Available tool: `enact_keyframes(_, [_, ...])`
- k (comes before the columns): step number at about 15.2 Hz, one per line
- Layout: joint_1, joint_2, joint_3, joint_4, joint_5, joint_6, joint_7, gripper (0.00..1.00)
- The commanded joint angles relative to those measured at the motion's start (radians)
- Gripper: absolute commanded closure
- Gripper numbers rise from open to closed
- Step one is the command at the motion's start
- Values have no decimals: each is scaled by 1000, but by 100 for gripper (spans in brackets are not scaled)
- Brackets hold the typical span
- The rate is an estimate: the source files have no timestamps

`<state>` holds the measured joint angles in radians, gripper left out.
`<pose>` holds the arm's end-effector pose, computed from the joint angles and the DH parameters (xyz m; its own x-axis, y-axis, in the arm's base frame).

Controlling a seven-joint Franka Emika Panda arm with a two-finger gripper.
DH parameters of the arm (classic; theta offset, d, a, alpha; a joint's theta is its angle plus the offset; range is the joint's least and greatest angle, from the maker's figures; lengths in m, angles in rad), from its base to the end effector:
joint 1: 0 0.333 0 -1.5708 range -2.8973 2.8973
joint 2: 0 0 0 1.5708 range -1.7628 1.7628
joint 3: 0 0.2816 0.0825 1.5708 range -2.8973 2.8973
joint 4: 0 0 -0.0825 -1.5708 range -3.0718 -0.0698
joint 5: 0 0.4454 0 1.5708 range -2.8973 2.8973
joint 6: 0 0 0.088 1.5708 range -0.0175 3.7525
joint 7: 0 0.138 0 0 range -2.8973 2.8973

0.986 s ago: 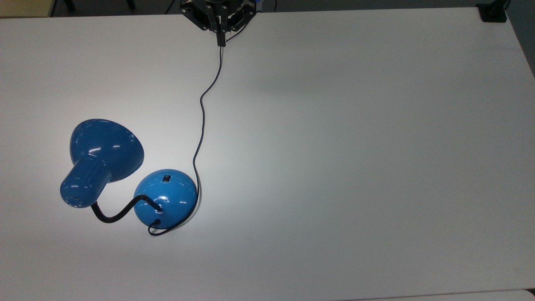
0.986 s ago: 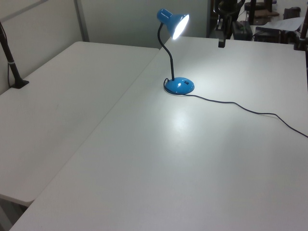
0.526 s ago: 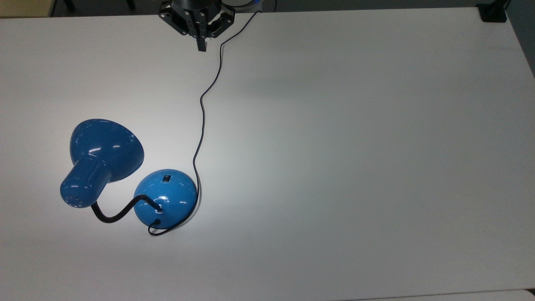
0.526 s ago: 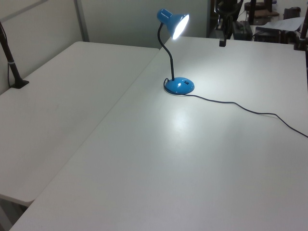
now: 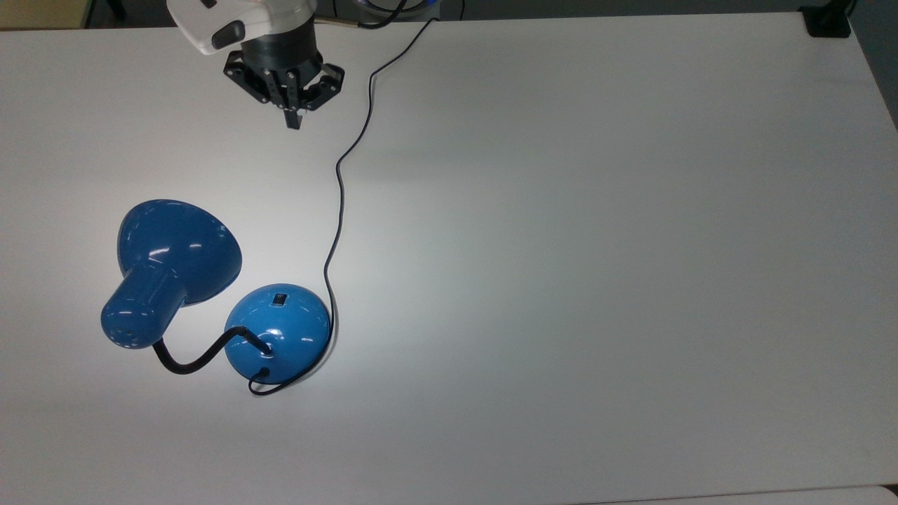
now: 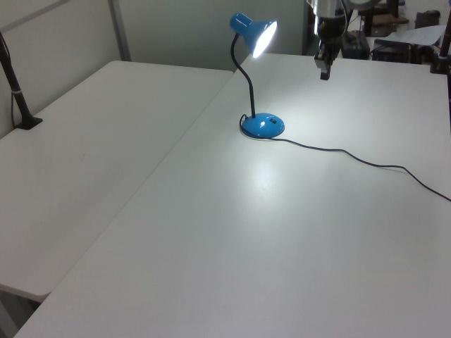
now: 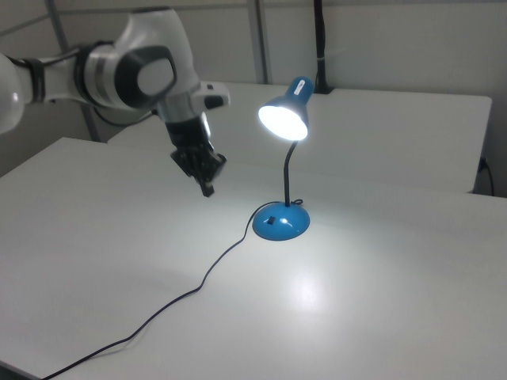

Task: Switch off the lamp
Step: 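Move the gripper toward the blue lamp base and its switch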

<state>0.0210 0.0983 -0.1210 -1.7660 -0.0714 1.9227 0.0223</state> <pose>0.6520 -0.0711 0.4234 0.9936 -0.0960 0.0597 -0.1006 -0.9918 0.0788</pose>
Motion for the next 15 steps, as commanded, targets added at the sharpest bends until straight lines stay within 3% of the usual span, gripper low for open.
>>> enact_keyframes(1, [-39, 30, -5, -92, -11, 203, -21, 100])
enact_keyframes(7, [-58, 197, -3, -78, -13, 470, -56, 100])
enact_keyframes(10, [-61, 245, -3, -63, -22, 544, -125, 100])
enact_keyframes(15, [-65, 305, 7, -56, -8, 680, -110, 100])
